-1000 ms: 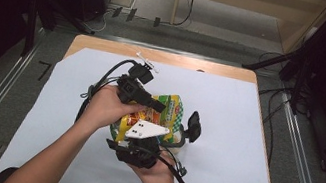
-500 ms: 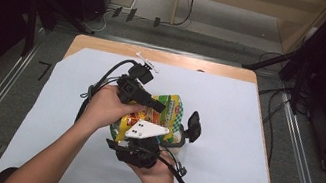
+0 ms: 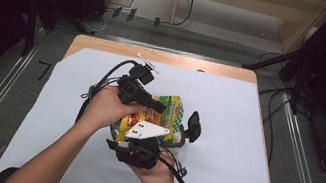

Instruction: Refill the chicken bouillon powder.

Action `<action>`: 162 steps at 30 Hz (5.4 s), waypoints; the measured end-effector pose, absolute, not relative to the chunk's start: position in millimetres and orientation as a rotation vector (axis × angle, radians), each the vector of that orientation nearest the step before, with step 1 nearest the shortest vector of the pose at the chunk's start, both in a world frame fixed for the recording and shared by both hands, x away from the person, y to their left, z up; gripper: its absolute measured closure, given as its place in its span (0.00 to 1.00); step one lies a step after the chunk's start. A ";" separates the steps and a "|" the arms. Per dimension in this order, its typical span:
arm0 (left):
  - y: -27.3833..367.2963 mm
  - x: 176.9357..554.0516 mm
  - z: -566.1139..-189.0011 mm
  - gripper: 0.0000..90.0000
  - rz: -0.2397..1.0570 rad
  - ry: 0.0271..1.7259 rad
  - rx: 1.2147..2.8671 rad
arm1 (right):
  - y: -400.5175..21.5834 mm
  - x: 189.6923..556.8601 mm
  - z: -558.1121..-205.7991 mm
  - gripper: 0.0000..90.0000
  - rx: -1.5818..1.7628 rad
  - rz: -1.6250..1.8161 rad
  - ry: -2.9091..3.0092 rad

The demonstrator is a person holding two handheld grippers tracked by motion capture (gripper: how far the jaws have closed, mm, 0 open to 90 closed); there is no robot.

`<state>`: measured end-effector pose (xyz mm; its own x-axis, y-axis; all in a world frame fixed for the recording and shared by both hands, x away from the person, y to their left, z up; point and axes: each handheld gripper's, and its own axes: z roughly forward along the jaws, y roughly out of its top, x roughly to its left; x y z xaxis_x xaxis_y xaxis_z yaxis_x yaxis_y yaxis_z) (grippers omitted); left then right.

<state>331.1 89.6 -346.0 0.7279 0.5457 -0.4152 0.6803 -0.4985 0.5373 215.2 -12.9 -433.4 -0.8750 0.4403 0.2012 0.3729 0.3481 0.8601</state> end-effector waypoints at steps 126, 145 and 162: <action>85.9 325.1 -342.4 0.90 -0.204 0.923 2.220 | -18.7 215.2 -437.6 0.73 0.844 1.699 2.506; 92.6 324.7 -338.4 0.88 -0.138 0.952 2.198 | -11.0 223.8 -434.9 0.73 0.811 1.696 2.526; 95.1 327.4 -341.3 0.88 -0.162 0.947 2.195 | -10.4 224.9 -435.6 0.72 0.800 1.667 2.536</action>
